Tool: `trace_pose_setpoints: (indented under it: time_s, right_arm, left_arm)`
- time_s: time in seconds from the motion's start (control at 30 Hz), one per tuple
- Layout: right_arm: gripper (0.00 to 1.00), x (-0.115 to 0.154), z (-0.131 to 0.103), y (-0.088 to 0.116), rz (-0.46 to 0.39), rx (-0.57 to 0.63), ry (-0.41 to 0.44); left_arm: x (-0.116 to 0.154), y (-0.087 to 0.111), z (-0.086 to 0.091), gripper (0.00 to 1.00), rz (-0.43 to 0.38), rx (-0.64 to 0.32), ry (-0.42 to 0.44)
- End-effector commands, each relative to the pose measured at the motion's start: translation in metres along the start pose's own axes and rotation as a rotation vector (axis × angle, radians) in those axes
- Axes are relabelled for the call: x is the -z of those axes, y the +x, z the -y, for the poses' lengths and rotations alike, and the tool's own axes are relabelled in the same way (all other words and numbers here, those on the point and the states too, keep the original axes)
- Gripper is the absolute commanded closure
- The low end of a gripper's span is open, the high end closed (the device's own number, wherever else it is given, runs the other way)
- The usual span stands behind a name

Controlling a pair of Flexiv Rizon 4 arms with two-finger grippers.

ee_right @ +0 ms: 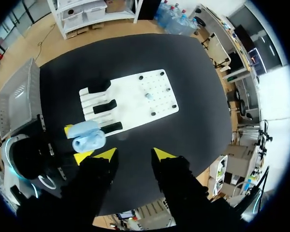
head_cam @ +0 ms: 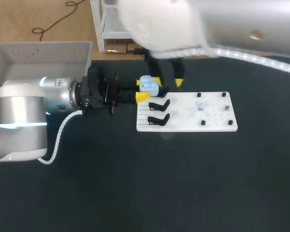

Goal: Pick up each earbud case from the left stands, insert the matching earbuds, close the lid, and place the case in the box.

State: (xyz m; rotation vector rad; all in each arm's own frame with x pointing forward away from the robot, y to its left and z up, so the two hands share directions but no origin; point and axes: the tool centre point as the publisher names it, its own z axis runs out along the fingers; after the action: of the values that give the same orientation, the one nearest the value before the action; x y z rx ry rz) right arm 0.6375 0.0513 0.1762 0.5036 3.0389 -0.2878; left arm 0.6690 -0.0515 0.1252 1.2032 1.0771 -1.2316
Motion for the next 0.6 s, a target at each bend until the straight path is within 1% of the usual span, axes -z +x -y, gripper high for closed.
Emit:
trace_pose_setpoints:
  time_s: [0.03,0.17,0.3,0.43,0.53,0.6]
  right_arm:
    - [0.57,-0.011,0.053,0.002,0.041,0.013,-0.56]
    - [0.58,-0.022,0.065,-0.006,0.033,0.024,-0.585]
    - [0.58,-0.036,0.072,-0.015,0.035,0.043,-0.59]
    - [0.59,-0.053,0.076,-0.027,0.034,0.055,-0.571]
    - [0.6,-0.071,0.078,-0.039,0.046,0.028,-0.531]
    - [0.6,-0.08,0.077,-0.044,0.053,0.015,-0.514]
  left_arm:
    - [0.0,0.0,0.0,1.0,-0.001,0.0,0.0]
    - [0.0,0.0,0.0,1.0,-0.001,0.0,0.0]
    - [0.0,0.0,0.0,1.0,-0.001,0.0,0.0]
    - [0.0,0.0,0.0,1.0,-0.001,0.0,0.0]
    - [0.0,0.0,0.0,1.0,-0.001,0.0,0.0]
    - [0.0,0.0,0.0,1.0,-0.001,0.0,0.0]
